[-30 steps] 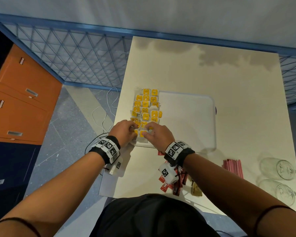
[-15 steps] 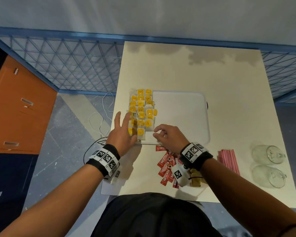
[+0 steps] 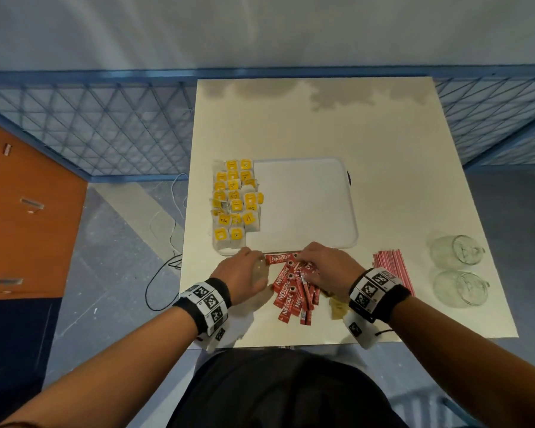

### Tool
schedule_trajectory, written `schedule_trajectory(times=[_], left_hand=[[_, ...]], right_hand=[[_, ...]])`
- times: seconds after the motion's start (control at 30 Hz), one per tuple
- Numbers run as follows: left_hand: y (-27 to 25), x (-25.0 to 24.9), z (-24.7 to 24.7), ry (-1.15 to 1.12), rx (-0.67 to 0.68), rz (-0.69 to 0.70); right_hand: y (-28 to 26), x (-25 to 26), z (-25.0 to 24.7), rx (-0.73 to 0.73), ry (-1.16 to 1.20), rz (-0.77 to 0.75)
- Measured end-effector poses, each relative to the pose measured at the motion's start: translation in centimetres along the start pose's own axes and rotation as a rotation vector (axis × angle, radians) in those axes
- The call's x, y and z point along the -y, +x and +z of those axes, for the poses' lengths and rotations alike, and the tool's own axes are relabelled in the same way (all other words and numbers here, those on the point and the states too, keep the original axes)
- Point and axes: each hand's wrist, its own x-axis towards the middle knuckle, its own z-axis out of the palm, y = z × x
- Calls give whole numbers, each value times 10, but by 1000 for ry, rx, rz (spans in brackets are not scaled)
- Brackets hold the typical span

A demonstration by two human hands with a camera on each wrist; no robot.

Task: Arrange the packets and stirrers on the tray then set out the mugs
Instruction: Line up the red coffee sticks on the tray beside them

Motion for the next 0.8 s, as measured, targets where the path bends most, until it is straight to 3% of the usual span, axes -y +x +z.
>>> schedule_trajectory(times=[0.13,0.5,0.8], left_hand=[[10,-22,25,153,116,18],[20,-64,60,248,-51,-57],[24,-85,82,227,-58,-200]], right_hand=[[-9,-8,11,76,-141,-48],[-23,-21,21,74,-278,-156],[-6,-24,27,52,-231,-122]])
